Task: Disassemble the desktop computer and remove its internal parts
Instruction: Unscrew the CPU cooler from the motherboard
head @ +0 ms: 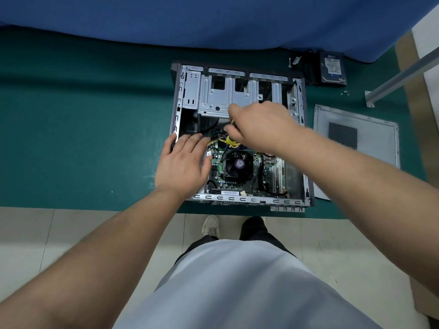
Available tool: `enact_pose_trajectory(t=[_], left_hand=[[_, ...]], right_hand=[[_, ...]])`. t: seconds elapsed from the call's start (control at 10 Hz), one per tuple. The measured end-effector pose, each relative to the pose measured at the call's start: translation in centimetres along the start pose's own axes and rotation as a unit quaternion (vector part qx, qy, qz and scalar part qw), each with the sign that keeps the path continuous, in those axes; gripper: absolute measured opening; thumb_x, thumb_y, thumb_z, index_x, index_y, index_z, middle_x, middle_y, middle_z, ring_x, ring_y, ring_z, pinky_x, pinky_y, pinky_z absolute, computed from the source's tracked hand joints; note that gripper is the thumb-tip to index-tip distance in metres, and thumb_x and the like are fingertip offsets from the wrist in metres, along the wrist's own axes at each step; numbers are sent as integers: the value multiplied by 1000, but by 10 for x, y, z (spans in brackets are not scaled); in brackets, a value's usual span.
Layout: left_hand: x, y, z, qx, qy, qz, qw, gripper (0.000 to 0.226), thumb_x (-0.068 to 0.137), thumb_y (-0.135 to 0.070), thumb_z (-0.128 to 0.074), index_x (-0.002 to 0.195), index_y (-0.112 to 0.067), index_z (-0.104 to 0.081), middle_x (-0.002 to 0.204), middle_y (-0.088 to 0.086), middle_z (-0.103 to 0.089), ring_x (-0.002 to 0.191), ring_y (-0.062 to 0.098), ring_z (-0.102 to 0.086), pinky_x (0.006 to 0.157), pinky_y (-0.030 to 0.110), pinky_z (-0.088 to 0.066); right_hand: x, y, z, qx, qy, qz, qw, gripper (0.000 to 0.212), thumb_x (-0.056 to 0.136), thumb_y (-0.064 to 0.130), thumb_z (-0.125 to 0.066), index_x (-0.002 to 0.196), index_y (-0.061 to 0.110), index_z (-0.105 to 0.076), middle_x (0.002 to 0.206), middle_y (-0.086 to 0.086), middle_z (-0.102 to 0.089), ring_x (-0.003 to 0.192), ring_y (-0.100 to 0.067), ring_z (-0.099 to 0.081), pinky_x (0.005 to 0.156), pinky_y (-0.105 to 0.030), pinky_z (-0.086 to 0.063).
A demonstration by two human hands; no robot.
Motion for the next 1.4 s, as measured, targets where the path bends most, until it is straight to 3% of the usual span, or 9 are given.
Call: enact_pose_trajectory(t=[0.2, 0.3, 0.5, 0.7, 0.8, 1.0, 1.1, 1.3, 1.4], left_hand=[[0, 0, 0, 0, 9, 3, 1000, 52, 103, -47, -34, 148, -27, -50, 149, -4, -54, 138, 19, -46, 124, 48, -20], [0, 0, 0, 0, 8, 4, 1000, 51, 103, -46, -35, 148, -26, -50, 149, -4, -54, 138, 20, -46, 124, 48, -20], [0, 0, -1, -1, 14, 5, 1000, 51, 104, -46, -35, 148, -26, -51, 149, -3, -55, 138, 20, -46, 124, 48, -20], [0, 1, -2, 5, 30, 8, 1000, 54, 104, -48, -30, 150, -27, -48, 151, -4, -53, 140, 19, -44, 124, 48, -19], [0, 0, -2, 5, 31, 7, 999, 54, 104, -48, -30, 150, -27, -47, 151, -4, -53, 141, 19, -44, 124, 48, -19], [0, 0, -1, -1, 24, 8, 1000, 54, 103, -49, -29, 149, -27, -48, 150, -3, -54, 141, 20, -45, 124, 48, -19], [0, -1, -1, -6, 25, 7, 1000, 54, 103, -48, -30, 149, -26, -49, 150, -2, -54, 140, 20, -45, 124, 48, -19], [0, -2, 0, -2, 31, 7, 999, 54, 103, -48, -30, 149, -27, -48, 150, -3, -54, 140, 20, -44, 124, 48, -18], [0, -2, 0, -3, 28, 6, 1000, 54, 103, -48, -30, 149, -27, -48, 150, -3, -54, 140, 20, -45, 124, 48, -19]], right_hand=[[-14, 9, 1, 41, 87, 162, 982, 37, 96, 48, -50, 121, 20, -46, 105, -3, -61, 97, -28, -57, 72, -39, -47], [-11, 2, 4, -10, 19, 26, 999, 60, 98, 73, -26, 116, 20, -48, 76, -2, -53, 70, -29, -50, 54, -33, -30], [3, 0, 3, -44, 46, -92, 994, 55, 106, 57, -30, 124, 12, -54, 99, -14, -66, 88, -36, -63, 52, -33, -26], [0, 35, 10, -99, 130, 222, 961, 40, 99, 41, -61, 130, 17, -54, 120, -7, -55, 108, -30, -51, 86, -44, -49], [-6, 35, 13, -96, 118, 267, 952, 41, 97, 40, -63, 133, 24, -55, 121, -5, -53, 110, -30, -53, 81, -42, -50], [2, -3, 5, 16, 92, -83, 992, 66, 101, 70, -20, 115, 22, -64, 101, -11, -65, 94, -36, -63, 68, -39, -40], [7, -2, 6, -28, 85, -87, 992, 56, 105, 60, -28, 117, 16, -61, 90, -10, -56, 83, -34, -55, 65, -38, -37], [6, 21, 8, -12, 210, 177, 961, 33, 95, 45, -66, 121, 27, -59, 111, 3, -56, 101, -23, -53, 81, -41, -49], [3, 20, 14, 44, 203, 172, 963, 32, 93, 45, -68, 121, 32, -62, 108, 5, -50, 102, -20, -50, 85, -40, -49]])
Point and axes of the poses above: each hand's wrist, its own x-axis towards the middle knuckle, its own z-axis out of the back of the hand, y = z × x, the point moved 8 cm from there along x, towards the middle knuckle
